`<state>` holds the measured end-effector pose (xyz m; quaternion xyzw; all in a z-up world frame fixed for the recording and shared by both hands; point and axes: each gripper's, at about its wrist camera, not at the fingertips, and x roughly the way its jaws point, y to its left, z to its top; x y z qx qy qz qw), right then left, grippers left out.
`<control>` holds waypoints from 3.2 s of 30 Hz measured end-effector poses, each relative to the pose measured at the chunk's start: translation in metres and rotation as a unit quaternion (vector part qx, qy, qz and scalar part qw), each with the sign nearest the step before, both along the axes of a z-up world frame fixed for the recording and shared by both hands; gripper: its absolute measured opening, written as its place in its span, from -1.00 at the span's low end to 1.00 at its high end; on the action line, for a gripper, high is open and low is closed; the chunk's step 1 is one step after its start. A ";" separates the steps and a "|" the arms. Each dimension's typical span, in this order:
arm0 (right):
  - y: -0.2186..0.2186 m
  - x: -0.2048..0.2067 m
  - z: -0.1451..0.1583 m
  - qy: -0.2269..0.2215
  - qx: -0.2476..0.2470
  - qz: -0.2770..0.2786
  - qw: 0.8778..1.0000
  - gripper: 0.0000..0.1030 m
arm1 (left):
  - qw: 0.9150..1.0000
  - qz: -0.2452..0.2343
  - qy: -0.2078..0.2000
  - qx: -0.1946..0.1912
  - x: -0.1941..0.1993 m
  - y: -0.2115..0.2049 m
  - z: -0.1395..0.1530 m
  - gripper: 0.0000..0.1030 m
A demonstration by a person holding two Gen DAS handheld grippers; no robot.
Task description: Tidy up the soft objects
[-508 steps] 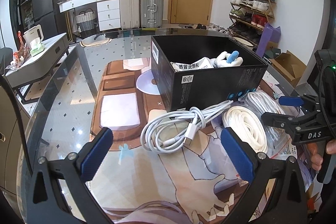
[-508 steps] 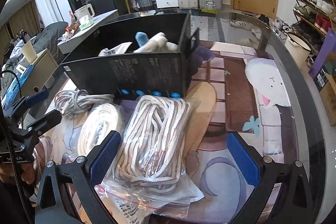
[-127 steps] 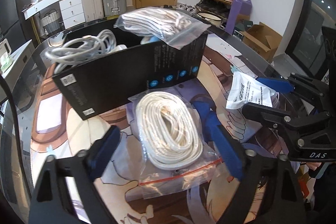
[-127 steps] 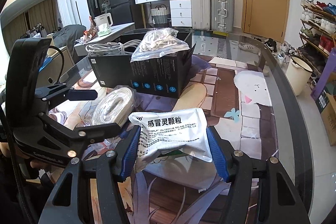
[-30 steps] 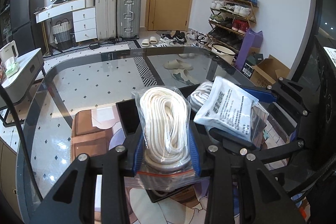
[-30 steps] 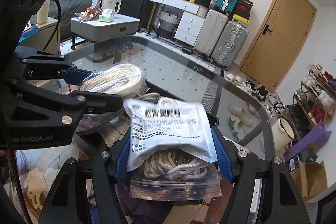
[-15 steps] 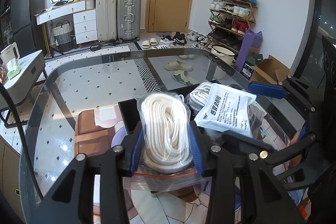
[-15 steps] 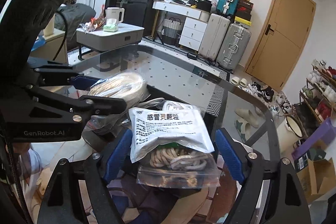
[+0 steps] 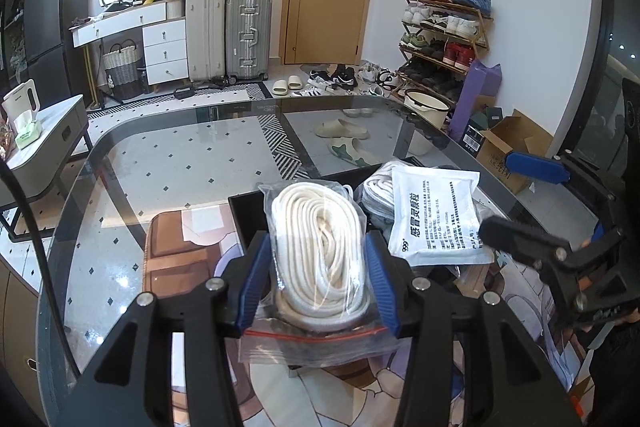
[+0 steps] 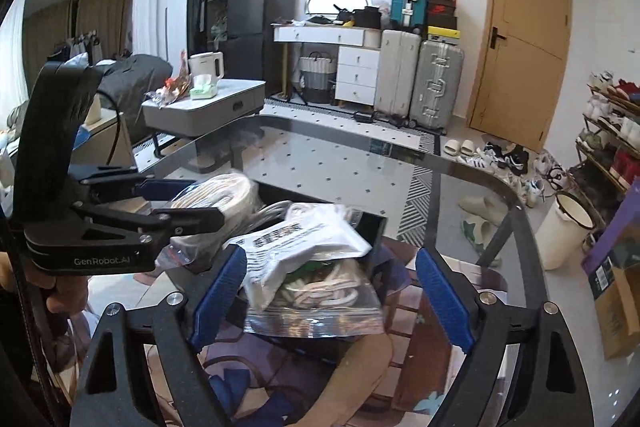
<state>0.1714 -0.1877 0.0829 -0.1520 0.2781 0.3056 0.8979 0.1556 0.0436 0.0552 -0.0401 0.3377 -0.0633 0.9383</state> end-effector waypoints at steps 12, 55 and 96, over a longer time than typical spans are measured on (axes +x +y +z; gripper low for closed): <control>0.014 0.005 -0.015 -0.004 -0.039 -0.028 0.999 0.72 | 1.000 0.005 0.002 0.004 -0.005 0.000 -0.004 0.12; -0.020 -0.053 -0.030 -0.031 0.081 -0.029 0.996 0.99 | 0.991 0.083 -0.099 0.030 -0.078 -0.002 -0.021 1.00; -0.022 -0.060 -0.028 -0.047 0.086 -0.040 0.994 0.99 | 0.991 0.092 -0.097 0.015 -0.079 0.004 -0.022 1.00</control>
